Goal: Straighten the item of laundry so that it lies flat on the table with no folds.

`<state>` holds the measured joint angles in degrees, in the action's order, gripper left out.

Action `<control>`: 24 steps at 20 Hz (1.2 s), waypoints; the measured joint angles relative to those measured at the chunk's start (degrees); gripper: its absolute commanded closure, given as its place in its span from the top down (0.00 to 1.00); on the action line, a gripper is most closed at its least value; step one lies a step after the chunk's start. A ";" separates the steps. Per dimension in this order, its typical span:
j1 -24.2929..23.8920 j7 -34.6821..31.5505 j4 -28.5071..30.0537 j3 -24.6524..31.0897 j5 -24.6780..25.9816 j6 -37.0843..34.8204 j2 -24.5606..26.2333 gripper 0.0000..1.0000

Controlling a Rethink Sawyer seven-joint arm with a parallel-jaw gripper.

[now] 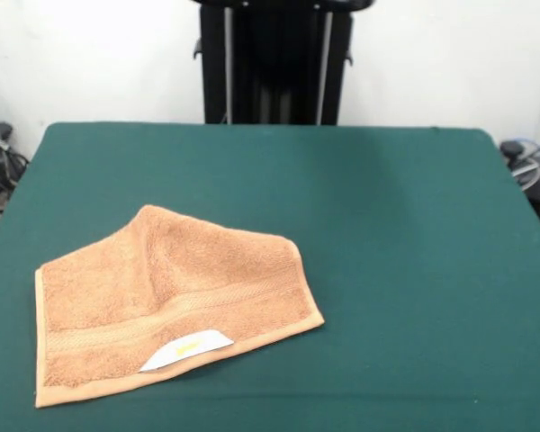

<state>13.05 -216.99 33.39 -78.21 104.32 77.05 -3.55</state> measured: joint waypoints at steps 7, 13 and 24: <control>6.40 0.00 9.56 -0.98 0.12 -1.79 -0.08 1.00; 9.49 0.00 17.67 -0.99 0.13 -6.77 -0.10 1.00; 13.27 0.10 28.59 -0.95 0.13 -19.98 0.13 1.00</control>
<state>26.32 -216.89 61.97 -79.16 104.45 57.07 -3.42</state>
